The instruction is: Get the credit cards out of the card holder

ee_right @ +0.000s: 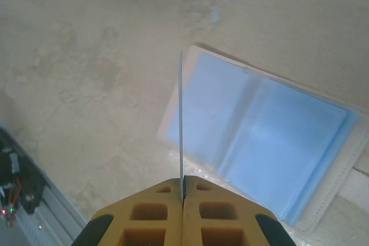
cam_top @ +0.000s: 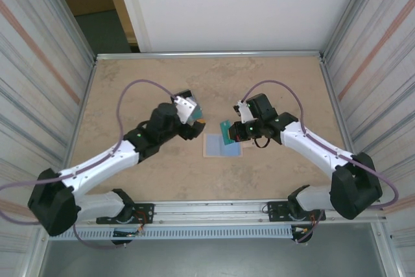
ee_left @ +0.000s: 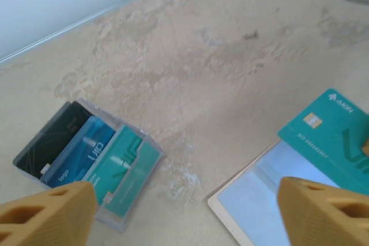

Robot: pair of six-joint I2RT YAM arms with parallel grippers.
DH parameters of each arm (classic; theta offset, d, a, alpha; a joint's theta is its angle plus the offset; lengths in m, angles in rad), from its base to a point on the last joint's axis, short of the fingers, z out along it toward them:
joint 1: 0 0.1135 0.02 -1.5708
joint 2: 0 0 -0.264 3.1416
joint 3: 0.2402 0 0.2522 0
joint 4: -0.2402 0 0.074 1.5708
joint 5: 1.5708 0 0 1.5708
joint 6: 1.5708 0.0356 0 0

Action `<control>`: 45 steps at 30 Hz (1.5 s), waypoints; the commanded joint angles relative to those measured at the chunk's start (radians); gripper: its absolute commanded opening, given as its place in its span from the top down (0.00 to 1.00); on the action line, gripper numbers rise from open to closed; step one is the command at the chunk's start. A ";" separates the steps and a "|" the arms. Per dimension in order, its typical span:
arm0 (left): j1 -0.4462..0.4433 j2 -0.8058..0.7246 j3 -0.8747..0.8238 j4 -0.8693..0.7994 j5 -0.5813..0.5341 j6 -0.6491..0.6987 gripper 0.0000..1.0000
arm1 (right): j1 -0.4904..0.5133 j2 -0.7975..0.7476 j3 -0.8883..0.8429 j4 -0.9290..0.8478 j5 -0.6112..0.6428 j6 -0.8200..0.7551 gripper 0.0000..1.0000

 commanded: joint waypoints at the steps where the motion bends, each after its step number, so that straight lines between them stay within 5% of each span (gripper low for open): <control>1: 0.063 -0.068 -0.019 -0.002 0.336 0.090 0.24 | 0.026 -0.040 0.050 -0.053 -0.033 -0.162 1.00; 11: 0.147 -0.020 0.070 -0.153 0.730 0.312 0.29 | 0.104 -0.017 0.159 -0.136 -0.192 -0.374 1.00; 18: 0.146 0.054 0.138 -0.262 0.866 0.409 0.34 | 0.142 0.000 0.208 -0.193 -0.211 -0.427 1.00; 23: 0.144 0.116 0.193 -0.354 0.921 0.444 0.53 | 0.149 0.010 0.224 -0.201 -0.220 -0.436 1.00; 29: 0.132 0.145 0.208 -0.371 0.918 0.455 0.98 | 0.150 0.013 0.227 -0.192 -0.216 -0.437 1.00; 33: 0.131 0.135 0.206 -0.365 0.878 0.441 1.00 | 0.147 -0.005 0.212 -0.166 -0.181 -0.422 0.96; 35: 0.131 0.118 0.191 -0.340 0.841 0.416 1.00 | 0.138 -0.026 0.190 -0.129 -0.142 -0.390 0.73; 38: 0.133 0.070 0.146 -0.267 0.770 0.356 1.00 | 0.094 -0.070 0.143 -0.058 -0.115 -0.327 0.53; 45: 0.133 -0.143 -0.035 -0.008 0.449 0.004 1.00 | 0.005 -0.250 -0.066 0.277 -0.068 -0.013 0.35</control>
